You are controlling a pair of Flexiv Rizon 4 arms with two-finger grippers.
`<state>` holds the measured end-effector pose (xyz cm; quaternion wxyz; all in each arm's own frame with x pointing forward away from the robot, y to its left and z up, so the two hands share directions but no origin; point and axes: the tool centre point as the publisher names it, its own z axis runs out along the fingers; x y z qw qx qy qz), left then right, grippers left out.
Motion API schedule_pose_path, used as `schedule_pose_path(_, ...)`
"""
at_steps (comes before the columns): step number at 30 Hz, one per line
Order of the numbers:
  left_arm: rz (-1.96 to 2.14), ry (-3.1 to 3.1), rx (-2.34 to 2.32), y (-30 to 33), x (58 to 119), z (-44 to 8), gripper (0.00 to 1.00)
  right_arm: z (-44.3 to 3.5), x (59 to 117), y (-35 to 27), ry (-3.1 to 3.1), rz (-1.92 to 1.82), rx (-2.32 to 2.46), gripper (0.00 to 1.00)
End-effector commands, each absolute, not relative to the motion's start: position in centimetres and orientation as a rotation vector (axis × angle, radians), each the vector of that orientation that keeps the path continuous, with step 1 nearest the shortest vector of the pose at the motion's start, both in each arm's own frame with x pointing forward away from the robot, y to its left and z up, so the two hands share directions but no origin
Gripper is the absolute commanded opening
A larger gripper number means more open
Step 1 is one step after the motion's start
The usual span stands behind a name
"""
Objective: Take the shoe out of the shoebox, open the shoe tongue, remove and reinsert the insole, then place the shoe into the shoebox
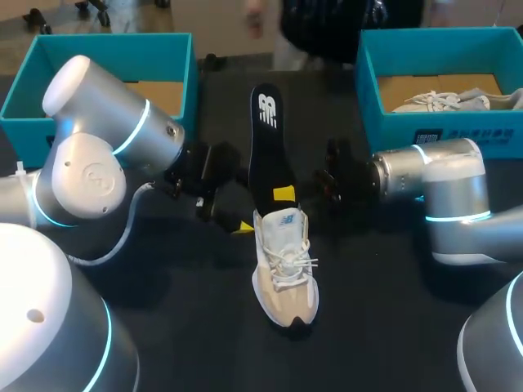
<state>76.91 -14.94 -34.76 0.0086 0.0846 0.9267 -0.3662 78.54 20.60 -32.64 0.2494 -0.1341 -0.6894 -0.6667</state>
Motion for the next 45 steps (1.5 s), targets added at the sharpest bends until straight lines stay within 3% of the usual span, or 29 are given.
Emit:
schedule_pose_path(1,-1.138,2.898,0.268,-14.9,76.9,-34.7,1.0,-33.0,77.8,20.7,-1.875,-1.811,-0.383,0.0)
schedule_pose_path(34,-1.132,2.893,0.275,-14.8,77.1,-34.7,1.0,-34.8,75.9,20.1,-1.918,-1.713,-0.466,0.0)
schedule_pose_path(39,-1.13,2.895,0.279,-14.8,77.1,-34.7,1.0,-34.4,76.1,20.3,-1.932,-1.721,-0.445,0.25)
schedule_pose_path(45,-1.128,2.892,0.277,-14.7,77.2,-34.6,1.0,-34.2,76.1,20.4,-1.946,-1.733,-0.44,0.26)
